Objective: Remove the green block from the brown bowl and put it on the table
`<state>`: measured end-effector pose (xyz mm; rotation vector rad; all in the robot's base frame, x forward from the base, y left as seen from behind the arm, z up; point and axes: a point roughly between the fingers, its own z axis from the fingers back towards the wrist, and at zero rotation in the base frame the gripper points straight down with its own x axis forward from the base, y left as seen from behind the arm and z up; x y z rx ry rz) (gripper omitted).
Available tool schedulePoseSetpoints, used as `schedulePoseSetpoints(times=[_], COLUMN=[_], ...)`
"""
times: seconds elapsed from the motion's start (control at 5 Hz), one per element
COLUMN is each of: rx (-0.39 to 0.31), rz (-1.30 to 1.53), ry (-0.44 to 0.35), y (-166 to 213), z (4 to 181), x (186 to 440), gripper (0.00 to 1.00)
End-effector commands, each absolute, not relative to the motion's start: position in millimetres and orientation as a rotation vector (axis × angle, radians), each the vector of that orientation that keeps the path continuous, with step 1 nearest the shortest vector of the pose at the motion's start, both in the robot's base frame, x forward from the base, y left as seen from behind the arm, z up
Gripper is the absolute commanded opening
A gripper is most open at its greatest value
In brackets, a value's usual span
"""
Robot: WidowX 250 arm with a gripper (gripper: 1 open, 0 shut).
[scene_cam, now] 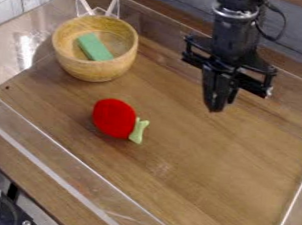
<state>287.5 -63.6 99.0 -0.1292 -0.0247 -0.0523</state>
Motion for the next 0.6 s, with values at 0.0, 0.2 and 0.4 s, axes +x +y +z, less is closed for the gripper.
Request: schedulePoseSetpoints(times=[0.0, 0.2, 0.4], rx=[-0.133, -0.132, -0.125], rz=[0.005, 0.03, 0.051], ry=[-0.05, -0.037, -0.032], y=[-69.1, -76.6, -80.6], z=[104.1, 94.3, 78.0], x=[290.0, 292.0, 295.8], gripper=[1.0, 1.0, 0.0])
